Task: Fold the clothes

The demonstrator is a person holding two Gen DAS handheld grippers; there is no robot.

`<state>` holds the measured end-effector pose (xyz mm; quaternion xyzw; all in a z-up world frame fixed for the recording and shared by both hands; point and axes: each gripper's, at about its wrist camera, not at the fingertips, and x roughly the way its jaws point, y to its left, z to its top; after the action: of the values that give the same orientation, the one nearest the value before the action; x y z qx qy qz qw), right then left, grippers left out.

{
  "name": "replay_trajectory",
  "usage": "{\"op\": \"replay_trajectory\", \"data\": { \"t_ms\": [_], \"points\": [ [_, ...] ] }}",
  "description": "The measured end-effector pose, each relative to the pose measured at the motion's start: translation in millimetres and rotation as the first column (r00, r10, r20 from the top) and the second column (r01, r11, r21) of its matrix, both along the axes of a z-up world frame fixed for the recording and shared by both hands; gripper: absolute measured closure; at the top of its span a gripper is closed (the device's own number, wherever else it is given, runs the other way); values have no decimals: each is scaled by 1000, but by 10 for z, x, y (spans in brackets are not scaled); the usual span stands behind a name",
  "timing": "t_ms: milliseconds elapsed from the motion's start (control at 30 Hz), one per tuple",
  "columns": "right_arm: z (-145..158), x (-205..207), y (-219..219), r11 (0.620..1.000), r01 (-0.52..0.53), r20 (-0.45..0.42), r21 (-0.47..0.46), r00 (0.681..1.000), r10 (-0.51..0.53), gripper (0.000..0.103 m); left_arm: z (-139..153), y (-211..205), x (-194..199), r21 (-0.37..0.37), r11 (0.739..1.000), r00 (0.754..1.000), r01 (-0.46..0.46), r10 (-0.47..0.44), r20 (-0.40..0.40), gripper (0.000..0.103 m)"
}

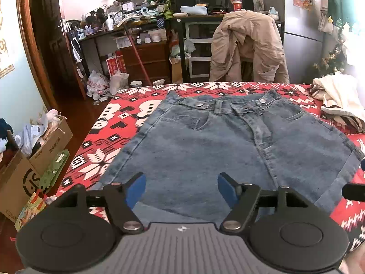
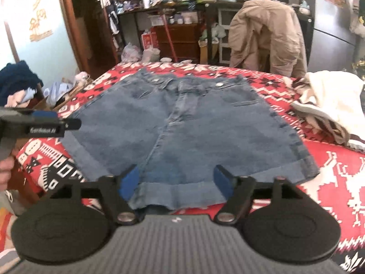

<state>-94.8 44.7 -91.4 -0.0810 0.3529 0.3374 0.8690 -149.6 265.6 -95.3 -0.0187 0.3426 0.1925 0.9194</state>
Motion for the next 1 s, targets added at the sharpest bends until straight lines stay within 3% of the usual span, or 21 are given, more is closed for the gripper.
{"op": "replay_trajectory", "data": {
  "t_ms": [67, 167, 367, 467, 600, 733, 800, 867, 1000],
  "points": [
    [18, 80, -74, 1000, 5, 19, -5, 1000, -5, 18, 5, -64, 73, -18, 1000, 1000, -19, 19, 0, 31],
    [40, 200, -189, 1000, 20, 44, 13, 999, -21, 1, 18, -171, 179, -50, 998, 999, -33, 33, -1, 27],
    [33, 463, -320, 1000, 11, 79, 20, 997, -13, 1, 42, -332, 398, -36, 999, 1000, 1, 0, 9, 10],
    [-16, 621, -266, 998, 4, 86, -67, 996, 1, 1, 32, -373, 512, -22, 1000, 1000, 0, 0, -2, 10],
    [-61, 810, -271, 997, 3, 58, -79, 998, 1, 1, -17, -344, 650, -2, 1000, 1000, -17, 17, -20, 9],
    [-109, 1024, -208, 991, -2, 46, -135, 999, 9, 1, -85, -213, 761, -37, 999, 998, -35, 33, -46, 9],
    [-103, 1103, -157, 984, -51, 48, -173, 997, 60, 1, -118, -146, 814, -55, 998, 997, -43, 40, -60, 9],
    [-95, 1132, -97, 974, -78, 55, -215, 994, 91, 1, -123, -69, 819, -88, 996, 998, -4, -1, -59, 9],
    [-88, 1124, 17, 961, -111, 87, -254, 987, 137, 1, -135, -13, 825, -72, 997, 999, 2, -5, -36, 11]
  ]
}}
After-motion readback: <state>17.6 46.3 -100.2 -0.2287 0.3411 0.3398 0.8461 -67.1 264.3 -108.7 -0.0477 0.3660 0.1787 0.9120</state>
